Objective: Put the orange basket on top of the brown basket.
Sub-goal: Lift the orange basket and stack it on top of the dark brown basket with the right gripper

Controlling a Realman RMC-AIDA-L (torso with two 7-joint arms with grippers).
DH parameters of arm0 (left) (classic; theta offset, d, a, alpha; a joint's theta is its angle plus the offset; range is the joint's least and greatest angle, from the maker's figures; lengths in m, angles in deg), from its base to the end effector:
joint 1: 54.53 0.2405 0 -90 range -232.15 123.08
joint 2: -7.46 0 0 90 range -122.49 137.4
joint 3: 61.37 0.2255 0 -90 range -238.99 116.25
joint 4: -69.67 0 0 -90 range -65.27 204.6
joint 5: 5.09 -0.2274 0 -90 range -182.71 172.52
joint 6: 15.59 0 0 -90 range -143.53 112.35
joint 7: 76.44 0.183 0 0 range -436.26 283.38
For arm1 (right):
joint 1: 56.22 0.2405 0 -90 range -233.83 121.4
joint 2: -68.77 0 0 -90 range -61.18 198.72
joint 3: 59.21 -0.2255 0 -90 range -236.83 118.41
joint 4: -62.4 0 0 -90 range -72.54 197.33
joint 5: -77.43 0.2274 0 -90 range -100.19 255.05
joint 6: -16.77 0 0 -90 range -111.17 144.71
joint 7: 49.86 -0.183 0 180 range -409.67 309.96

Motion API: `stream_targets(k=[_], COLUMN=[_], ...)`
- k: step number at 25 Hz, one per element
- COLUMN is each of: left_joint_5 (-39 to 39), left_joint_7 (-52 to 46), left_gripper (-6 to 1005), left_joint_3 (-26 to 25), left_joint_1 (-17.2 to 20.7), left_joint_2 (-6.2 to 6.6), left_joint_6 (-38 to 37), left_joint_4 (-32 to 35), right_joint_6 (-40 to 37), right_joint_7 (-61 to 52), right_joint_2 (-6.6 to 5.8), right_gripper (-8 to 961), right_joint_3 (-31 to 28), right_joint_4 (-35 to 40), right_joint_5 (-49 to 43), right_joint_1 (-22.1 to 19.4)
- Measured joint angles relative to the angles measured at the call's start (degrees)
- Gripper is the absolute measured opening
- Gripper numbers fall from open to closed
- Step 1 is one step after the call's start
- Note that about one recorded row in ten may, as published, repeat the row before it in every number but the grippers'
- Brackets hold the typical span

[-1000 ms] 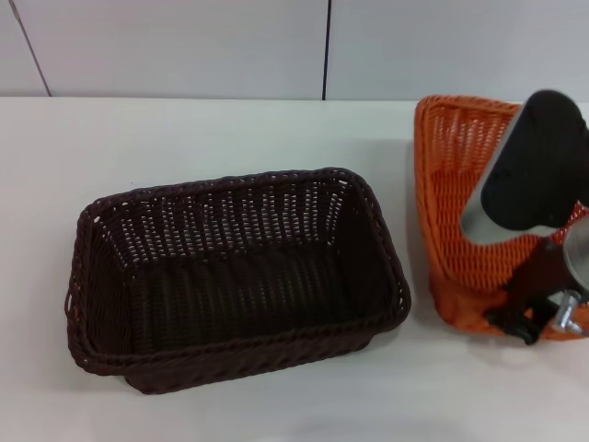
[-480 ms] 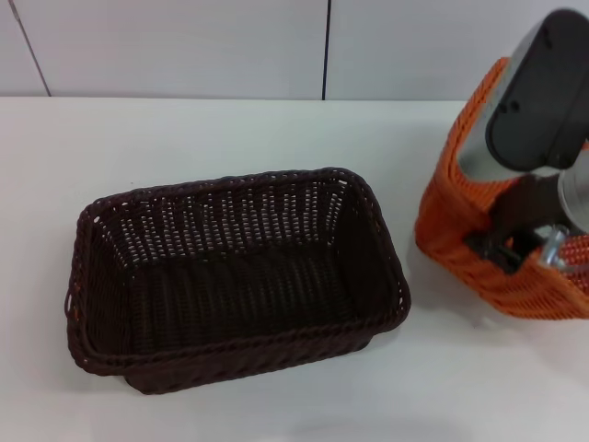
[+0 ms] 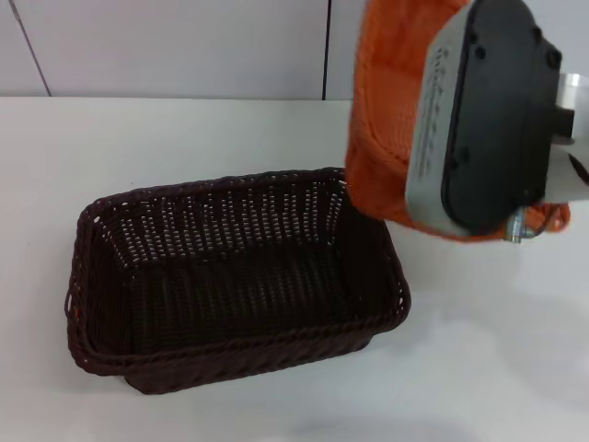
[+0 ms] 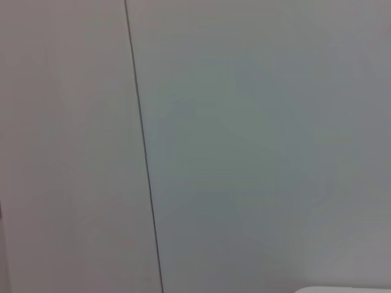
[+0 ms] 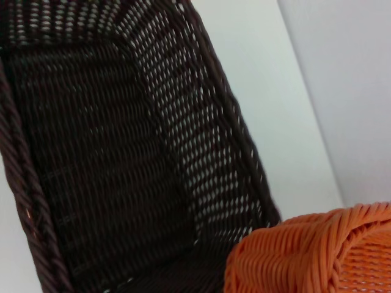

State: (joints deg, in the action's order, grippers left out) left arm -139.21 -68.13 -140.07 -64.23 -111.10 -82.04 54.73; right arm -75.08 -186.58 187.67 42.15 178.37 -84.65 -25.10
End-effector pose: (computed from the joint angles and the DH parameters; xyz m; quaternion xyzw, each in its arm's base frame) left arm -0.4232 0.2856 0.0792 -0.5047 -0.2770 -0.1545 0.8029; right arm 0.0345 0.3232 0.0070 -0.9317 -0.0855 -0.2036 0.2884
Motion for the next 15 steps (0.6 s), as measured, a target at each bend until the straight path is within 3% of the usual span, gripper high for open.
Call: stream_targets(k=[6,15], left_joint_5=[0.00,0.46], left_joint_7=[-2.05,-2.15], left_gripper=[618,618], left_joint_3=[-0.02,-0.05], left_joint_1=[0.45,0.68], left_joint_2=[-0.01,-0.01], left_joint_6=[0.56,0.84], left_joint_4=[0.08,0.13], right_joint_6=[1.21,3.53], right_joint_7=[16.76,29.85], right_joint_2=[0.08,0.10], right_gripper=[189,203], right_joint_3=[6.45,13.64], right_joint_4=[1.90,2.25], right_joint_5=[0.33,-4.09], right_joint_1=[-0.64,-1.56])
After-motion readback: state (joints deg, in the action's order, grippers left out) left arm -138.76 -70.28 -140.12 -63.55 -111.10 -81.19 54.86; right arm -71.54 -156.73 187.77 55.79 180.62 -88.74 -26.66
